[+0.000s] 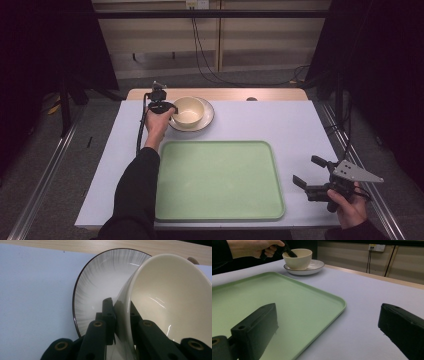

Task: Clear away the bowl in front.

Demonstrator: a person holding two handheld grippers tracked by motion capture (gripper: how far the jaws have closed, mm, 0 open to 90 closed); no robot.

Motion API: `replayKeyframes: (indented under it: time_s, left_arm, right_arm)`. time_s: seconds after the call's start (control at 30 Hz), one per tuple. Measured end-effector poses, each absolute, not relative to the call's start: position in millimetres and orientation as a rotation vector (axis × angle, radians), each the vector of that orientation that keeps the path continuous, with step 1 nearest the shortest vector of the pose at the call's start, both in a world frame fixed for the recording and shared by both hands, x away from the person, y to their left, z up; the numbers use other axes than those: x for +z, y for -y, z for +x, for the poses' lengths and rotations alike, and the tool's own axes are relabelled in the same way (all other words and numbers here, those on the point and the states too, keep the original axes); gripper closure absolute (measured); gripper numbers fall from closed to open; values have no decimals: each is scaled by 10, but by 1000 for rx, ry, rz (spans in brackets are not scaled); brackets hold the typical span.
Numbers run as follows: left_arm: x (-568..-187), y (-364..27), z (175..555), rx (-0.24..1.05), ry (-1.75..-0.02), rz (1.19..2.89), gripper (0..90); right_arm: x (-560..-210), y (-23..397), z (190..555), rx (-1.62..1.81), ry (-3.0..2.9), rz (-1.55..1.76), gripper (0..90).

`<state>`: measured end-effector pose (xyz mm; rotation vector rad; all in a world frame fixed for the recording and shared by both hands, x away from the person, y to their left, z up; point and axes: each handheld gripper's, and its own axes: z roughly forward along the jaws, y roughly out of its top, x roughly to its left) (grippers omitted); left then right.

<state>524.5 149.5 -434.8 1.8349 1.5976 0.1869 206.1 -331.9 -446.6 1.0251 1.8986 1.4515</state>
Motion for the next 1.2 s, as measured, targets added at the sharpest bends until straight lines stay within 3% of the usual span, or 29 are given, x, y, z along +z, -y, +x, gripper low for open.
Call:
replayKeyframes:
  time_s: [0.17, 1.2]
  left_arm:
    - [-4308, -1534, 5227, 232, -1594, 1831, 825]
    - [-3991, -1756, 5053, 202, -1508, 1798, 828]
  right_arm:
    - [-4465, 3316, 2058, 1457, -1895, 1031, 20]
    - [-4451, 3324, 2054, 1493, -1885, 1024, 0]
